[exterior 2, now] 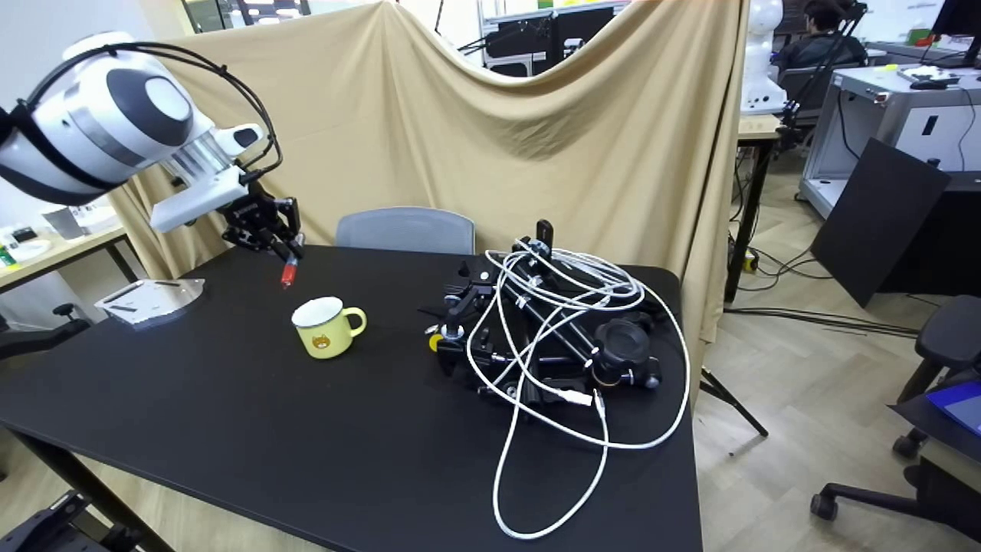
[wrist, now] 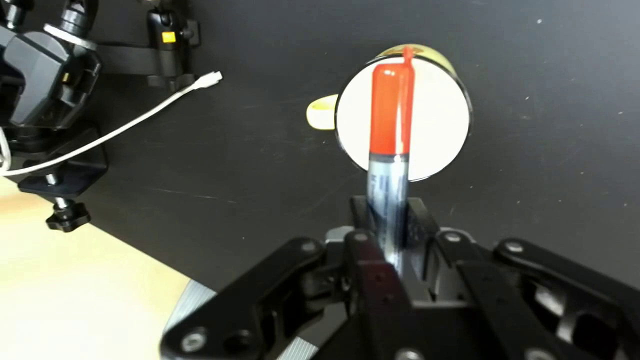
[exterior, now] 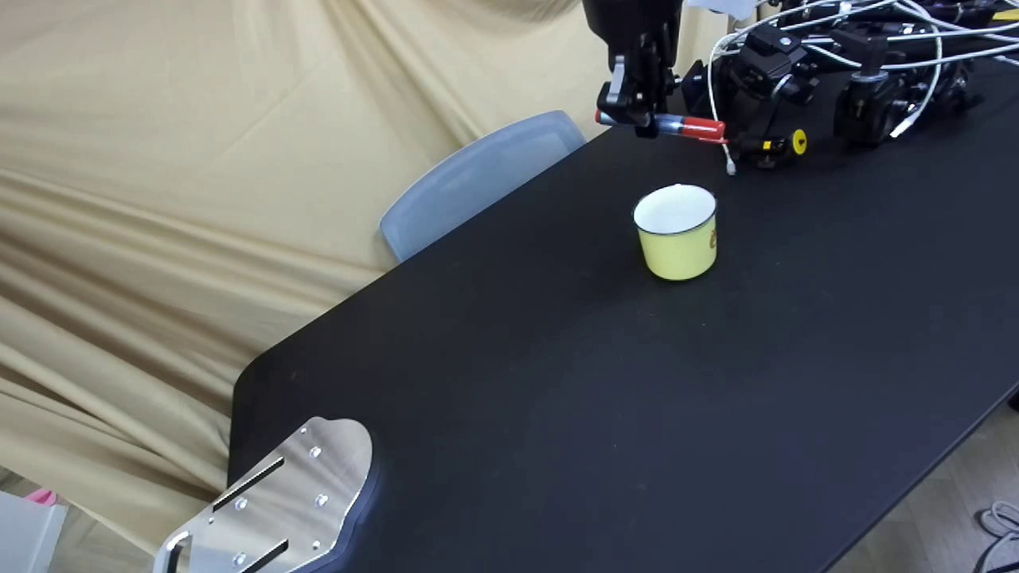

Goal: Place the marker in the mug

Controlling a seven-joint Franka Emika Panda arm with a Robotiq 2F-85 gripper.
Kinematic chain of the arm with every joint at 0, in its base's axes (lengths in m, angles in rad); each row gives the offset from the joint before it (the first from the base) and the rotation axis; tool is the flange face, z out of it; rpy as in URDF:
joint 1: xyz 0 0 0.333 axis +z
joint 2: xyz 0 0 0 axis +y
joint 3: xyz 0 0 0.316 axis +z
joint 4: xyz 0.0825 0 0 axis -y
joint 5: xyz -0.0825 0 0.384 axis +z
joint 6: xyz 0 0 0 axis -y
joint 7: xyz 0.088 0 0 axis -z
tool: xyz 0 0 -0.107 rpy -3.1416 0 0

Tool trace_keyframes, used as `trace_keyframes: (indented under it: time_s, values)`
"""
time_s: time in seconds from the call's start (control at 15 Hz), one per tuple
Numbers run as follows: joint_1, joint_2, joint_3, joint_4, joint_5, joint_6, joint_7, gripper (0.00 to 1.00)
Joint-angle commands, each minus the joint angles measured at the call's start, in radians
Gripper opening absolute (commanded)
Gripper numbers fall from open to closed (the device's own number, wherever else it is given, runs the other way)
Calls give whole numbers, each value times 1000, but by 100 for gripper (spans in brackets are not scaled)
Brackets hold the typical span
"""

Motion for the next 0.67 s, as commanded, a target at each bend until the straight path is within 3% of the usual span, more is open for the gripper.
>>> trace_keyframes:
  time_s: [0.0,0.13,0.2,0.33,0.4,0.6]
  values:
    - [-2,1,-14,-39,-120,80,151,5]
    - [-7,7,-3,-30,-73,65,83,5]
    - [-6,11,-4,-35,-72,73,80,21]
    - [-5,13,-3,-35,-72,73,79,21]
    - [-5,13,-3,-35,-72,73,79,5]
    - [15,21,-42,-21,-272,130,273,5]
